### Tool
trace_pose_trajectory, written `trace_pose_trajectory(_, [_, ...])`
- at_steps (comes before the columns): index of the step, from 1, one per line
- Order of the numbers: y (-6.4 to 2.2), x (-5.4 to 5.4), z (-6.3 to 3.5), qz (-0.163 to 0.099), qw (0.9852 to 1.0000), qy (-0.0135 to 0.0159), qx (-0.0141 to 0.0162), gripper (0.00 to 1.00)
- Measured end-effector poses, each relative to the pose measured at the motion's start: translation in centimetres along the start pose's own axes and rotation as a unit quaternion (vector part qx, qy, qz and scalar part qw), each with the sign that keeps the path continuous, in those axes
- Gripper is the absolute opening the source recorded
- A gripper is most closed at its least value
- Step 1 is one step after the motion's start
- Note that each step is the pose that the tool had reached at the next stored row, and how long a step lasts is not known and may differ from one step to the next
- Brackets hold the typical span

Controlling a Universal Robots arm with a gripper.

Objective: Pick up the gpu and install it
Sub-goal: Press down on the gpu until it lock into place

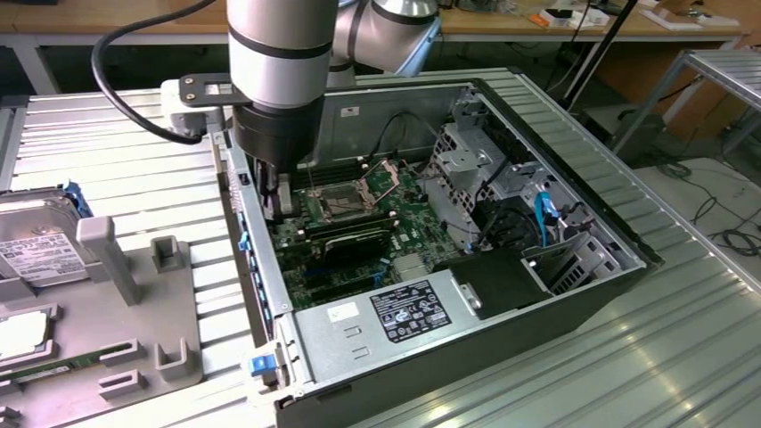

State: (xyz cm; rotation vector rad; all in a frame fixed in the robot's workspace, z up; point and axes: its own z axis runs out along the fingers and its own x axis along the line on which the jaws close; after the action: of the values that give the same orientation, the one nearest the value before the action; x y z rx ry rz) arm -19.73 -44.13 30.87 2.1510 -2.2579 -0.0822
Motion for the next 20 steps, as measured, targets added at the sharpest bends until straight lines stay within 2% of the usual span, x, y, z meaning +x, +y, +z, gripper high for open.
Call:
trace_pose_trajectory(1, [-0.01,0.0,0.0,0.0,1.0,-0.0039,-0.0001,0.11])
trace_pose_trajectory(3, [-0.13,-0.1,0.0,-0.001,0.9999,-0.0139,-0.0005,0.11])
trace_pose_trajectory(8, [-0.22,-0.1,-0.87,-0.001,0.9999,-0.0136,-0.0069,0.11])
trace_pose_trajectory(9, [-0.22,0.0,-0.92,0.0,0.9999,-0.0124,-0.0077,0.11])
trace_pose_trajectory(10, [-0.23,0.1,-0.96,0.0,0.9999,-0.0088,-0.0087,0.11])
trace_pose_trajectory(13, [-0.24,0.3,-0.96,0.0,0.9999,-0.0073,-0.0092,0.11])
trace_pose_trajectory(20, [-0.48,1.0,-0.9,0.0,0.9999,-0.0074,-0.0094,0.11])
